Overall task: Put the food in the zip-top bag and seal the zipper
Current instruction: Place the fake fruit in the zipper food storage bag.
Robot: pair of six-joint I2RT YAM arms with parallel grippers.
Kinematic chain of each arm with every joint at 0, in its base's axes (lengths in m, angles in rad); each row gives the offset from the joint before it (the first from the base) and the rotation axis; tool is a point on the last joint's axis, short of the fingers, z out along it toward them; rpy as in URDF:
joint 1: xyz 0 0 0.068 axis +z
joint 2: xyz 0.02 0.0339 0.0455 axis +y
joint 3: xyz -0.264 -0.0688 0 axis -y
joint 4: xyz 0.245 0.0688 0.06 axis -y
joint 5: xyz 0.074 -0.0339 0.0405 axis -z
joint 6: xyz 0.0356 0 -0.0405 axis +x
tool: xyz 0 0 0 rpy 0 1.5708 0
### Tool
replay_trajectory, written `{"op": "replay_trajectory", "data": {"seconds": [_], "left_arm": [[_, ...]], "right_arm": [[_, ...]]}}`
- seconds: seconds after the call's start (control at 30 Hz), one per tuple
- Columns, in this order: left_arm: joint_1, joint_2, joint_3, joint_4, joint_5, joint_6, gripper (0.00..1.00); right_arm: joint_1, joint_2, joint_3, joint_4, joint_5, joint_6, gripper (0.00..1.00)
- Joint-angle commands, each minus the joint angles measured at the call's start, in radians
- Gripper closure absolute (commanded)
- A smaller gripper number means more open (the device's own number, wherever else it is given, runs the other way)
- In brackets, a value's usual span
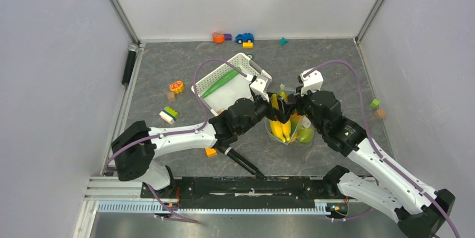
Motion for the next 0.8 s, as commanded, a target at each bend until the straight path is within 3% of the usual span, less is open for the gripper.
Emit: {"op": "replay_trajectory", "data": {"seconds": [0.0, 0.33, 0.77], "left_arm": [[-0.007, -0.079, 0.013, -0.022, 0.004, 0.044, 0.0], [-0.007, -0.194, -0.014, -0.159, -0.006, 0.08, 0.0], [-0.007, -0.402, -0.127, -0.368, -0.19, -0.018, 0.0]], "right_arm": [[0.002, -0.008, 0.024, 0.036, 0.003, -0.005, 0.89], [0.001, 0.004, 0.026, 0.036, 0.005, -0.004, 0.89], [0.002, -0.018, 0.021, 0.042, 0.01, 0.005, 0.89]]}}
